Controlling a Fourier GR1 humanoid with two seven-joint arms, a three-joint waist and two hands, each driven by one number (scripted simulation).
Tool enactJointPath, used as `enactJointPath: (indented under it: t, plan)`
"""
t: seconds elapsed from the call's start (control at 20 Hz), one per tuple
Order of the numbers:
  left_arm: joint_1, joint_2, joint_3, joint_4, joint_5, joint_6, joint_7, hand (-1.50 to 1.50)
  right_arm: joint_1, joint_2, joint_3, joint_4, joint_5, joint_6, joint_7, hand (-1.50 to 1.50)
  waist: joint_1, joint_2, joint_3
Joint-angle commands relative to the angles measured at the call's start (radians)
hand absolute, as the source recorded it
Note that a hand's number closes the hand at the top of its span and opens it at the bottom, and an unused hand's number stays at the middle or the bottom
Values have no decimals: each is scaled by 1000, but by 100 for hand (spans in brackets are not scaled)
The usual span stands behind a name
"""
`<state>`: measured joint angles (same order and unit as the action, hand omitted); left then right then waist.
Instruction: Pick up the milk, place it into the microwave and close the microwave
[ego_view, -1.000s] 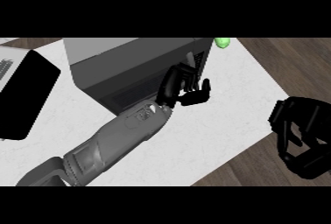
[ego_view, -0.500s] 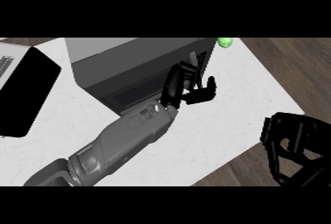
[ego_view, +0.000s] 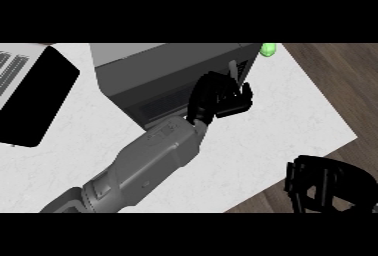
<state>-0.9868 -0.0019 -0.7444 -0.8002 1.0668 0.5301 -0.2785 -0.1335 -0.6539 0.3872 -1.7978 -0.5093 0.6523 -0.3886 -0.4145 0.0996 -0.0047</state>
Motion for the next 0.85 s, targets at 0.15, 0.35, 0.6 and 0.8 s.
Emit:
enactJointPath:
  t: [0.15,0.35,0.6,0.8]
  plan:
    - [68,2,84,106,96,-107,-37,150,72,39,38,-80,20,-50,-3,150,60,-6,-4]
    - [79,24,72,127,121,-176,-56,150,122,57,61,-113,33,-88,7,150,78,-7,-4]
    - [102,20,42,156,140,-260,-76,150,151,76,91,-175,69,-130,22,150,99,-7,-5]
    - [93,27,41,177,158,-298,-86,150,183,106,127,-220,98,-167,29,150,110,-11,-4]
